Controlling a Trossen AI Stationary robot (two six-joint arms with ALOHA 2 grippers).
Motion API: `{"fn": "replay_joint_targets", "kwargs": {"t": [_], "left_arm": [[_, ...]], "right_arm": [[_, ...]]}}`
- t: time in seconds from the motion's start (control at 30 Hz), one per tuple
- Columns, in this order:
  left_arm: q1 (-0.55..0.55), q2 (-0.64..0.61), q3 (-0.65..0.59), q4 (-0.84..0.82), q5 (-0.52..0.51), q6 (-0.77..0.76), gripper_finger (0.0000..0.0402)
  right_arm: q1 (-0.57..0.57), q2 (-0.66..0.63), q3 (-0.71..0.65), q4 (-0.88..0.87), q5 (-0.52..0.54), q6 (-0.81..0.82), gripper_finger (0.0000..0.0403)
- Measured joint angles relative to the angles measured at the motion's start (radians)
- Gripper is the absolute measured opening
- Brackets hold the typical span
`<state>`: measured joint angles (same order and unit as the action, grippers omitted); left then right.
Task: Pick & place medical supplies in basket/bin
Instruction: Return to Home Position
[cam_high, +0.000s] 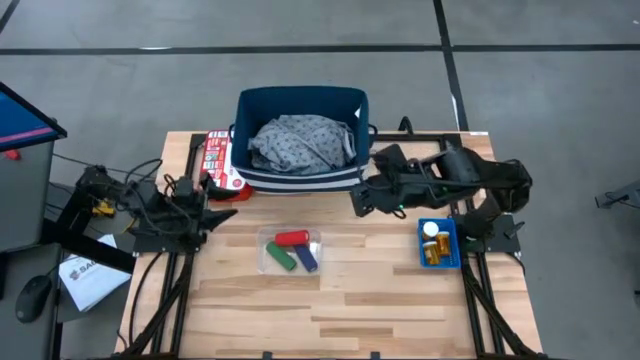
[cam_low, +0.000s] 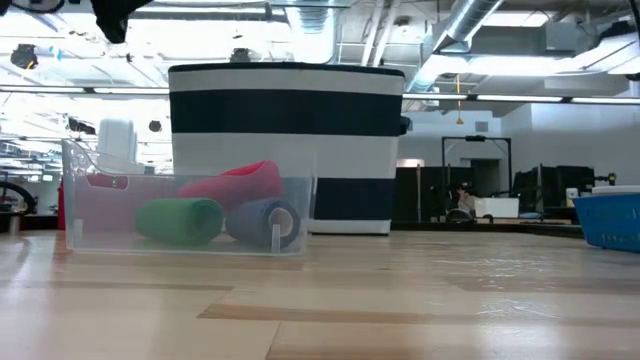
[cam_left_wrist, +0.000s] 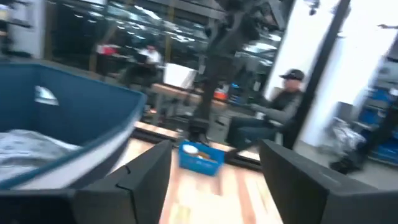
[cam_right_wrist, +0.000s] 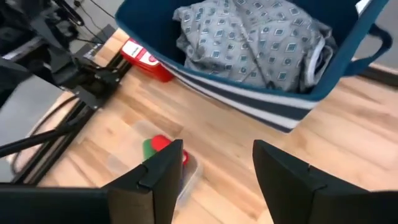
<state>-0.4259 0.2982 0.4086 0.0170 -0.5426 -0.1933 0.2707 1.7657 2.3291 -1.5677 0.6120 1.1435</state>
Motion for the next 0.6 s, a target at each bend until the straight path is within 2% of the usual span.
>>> {"fn": "replay_joint_targets", "kwargs": {"t": [0.17,0.33,0.5,0.6], "left_arm": [[0.093,-0.045,-0.08,-0.028,0.181,-0.02,0.0198],[0.14,-0.114,-0.102,-0.148,0.295,-0.019,0.0165],[0.143,-0.257,-0.106,-0.264,0.325,0.03,0.0136],[0.145,-0.297,-0.135,-0.242,0.313,0.056,0.0118]], "right_arm": [[0.054,0.008,0.0,0.002,0.0,0.074,0.0182],[0.097,0.025,0.0,0.014,0.043,0.148,0.018],[0.138,0.028,0.0,0.041,0.048,0.215,0.018],[0.164,0.028,0.0,0.043,0.069,0.266,0.0178]]}}
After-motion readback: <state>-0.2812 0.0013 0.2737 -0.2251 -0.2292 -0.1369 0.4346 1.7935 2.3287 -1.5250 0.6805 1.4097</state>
